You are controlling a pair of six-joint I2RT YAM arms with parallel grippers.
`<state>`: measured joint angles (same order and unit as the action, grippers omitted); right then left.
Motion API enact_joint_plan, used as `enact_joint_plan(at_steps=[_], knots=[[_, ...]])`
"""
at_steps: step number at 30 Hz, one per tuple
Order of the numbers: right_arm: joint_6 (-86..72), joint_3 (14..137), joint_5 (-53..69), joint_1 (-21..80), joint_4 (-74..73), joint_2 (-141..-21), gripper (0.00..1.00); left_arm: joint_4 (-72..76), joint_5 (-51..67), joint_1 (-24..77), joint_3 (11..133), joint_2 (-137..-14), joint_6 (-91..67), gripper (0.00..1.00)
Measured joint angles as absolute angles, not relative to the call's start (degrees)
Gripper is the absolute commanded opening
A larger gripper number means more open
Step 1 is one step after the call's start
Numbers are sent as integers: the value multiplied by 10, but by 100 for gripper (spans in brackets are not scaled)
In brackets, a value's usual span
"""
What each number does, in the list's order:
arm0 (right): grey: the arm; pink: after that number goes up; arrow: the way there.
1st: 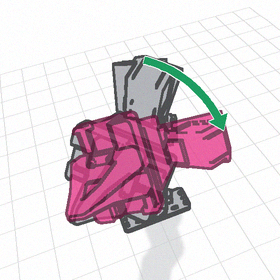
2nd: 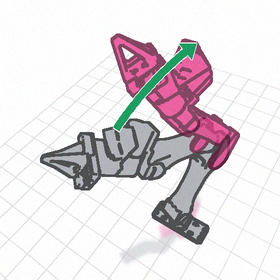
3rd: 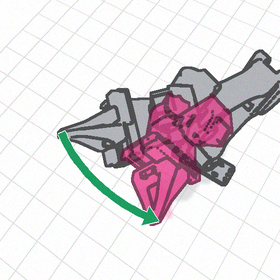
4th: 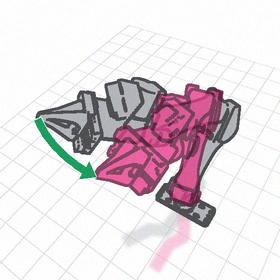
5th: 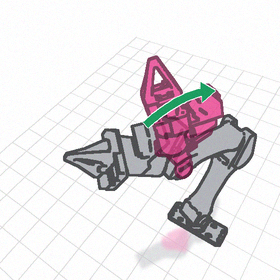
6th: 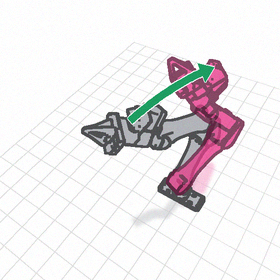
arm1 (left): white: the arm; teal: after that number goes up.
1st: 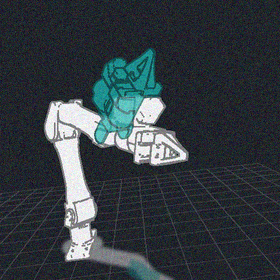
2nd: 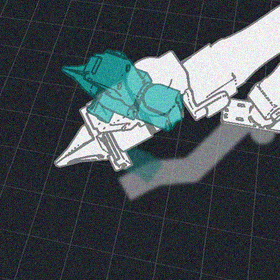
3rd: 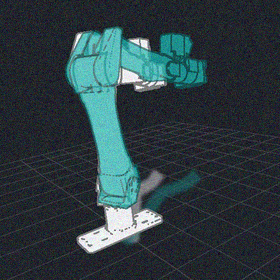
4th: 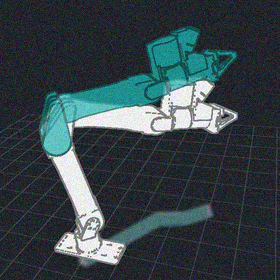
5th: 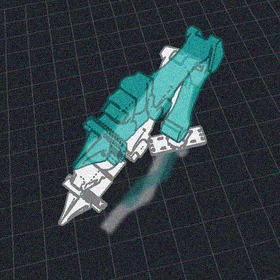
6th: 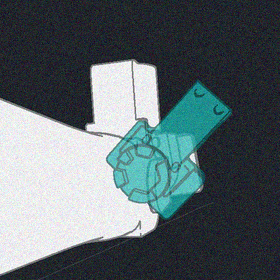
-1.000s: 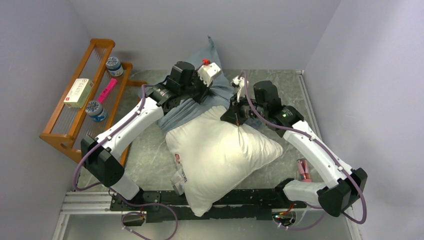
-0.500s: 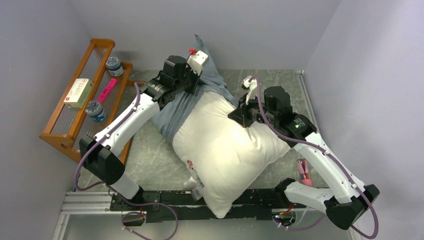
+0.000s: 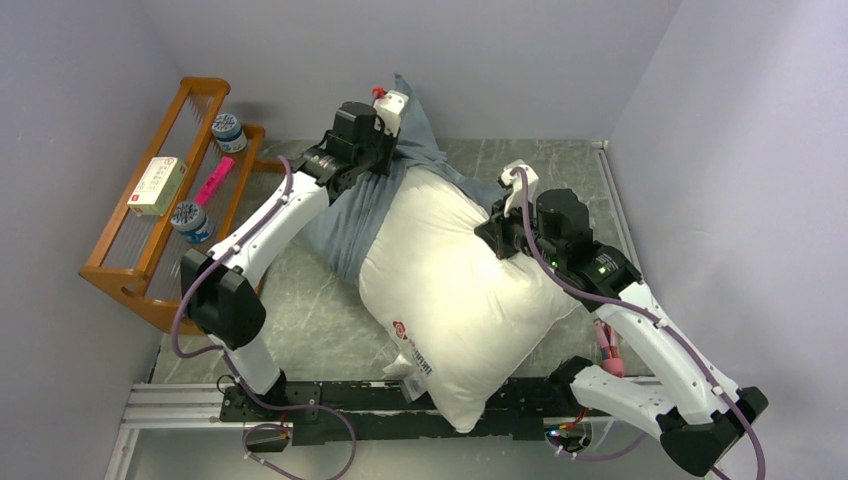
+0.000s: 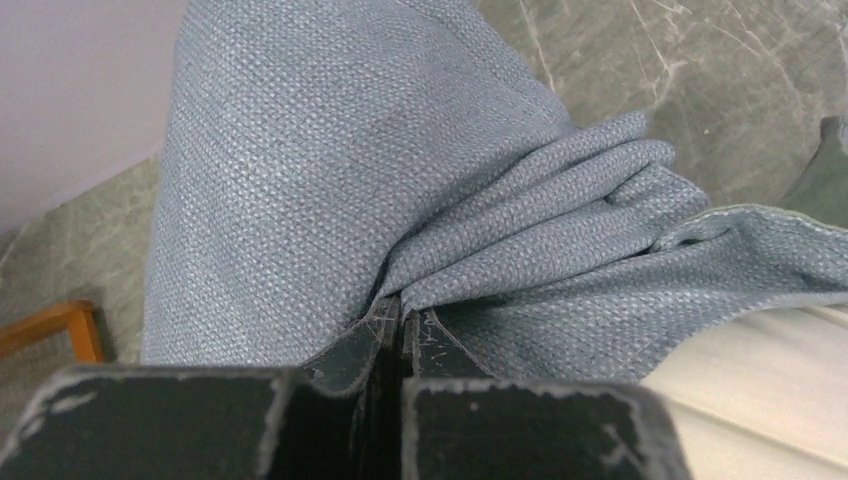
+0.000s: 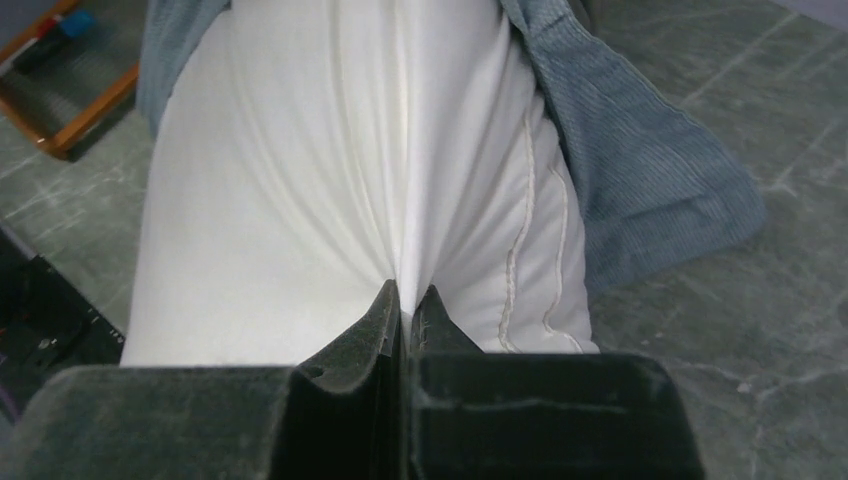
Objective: Remove the pillowcase from the pillow
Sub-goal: Remove the pillow from the pillowcase.
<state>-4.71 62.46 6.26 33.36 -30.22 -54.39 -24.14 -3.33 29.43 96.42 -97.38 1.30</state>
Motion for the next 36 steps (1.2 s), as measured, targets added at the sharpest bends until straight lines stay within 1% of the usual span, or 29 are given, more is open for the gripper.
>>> enact_joint_plan(at_steps=[4,8,9,11,13,17,18,21,26,31,32,34,36], knots=[[-58,606,21,335,-287,-543,0,-221,-33,293,962,-992,3,5],[-72,585,-1,335,-271,-543,0,-182,-19,290,932,-993,-5,5],[-74,582,-3,335,-269,-543,0,-173,-13,289,924,-993,-8,9],[-81,576,-10,334,-264,-543,9,-148,4,284,902,-993,-16,16],[-87,572,-14,334,-260,-544,22,-129,17,279,886,-992,-24,22],[-95,570,-29,333,-256,-544,43,-113,24,273,866,-982,-29,35],[-96,570,-32,333,-256,-544,48,-115,24,272,863,-976,-29,41],[-95,570,-42,333,-258,-544,61,-121,23,265,850,-948,-30,52],[-90,570,-45,331,-265,-544,75,-144,7,251,815,-866,-26,63],[-79,570,-40,329,-265,-544,82,-146,-8,245,770,-791,-27,70],[-78,570,-36,329,-265,-544,85,-146,-9,245,761,-778,-26,71],[-75,570,-23,329,-265,-544,90,-149,-11,245,743,-754,-27,74],[-70,570,-12,330,-264,-544,92,-154,-11,245,727,-734,-27,79]])
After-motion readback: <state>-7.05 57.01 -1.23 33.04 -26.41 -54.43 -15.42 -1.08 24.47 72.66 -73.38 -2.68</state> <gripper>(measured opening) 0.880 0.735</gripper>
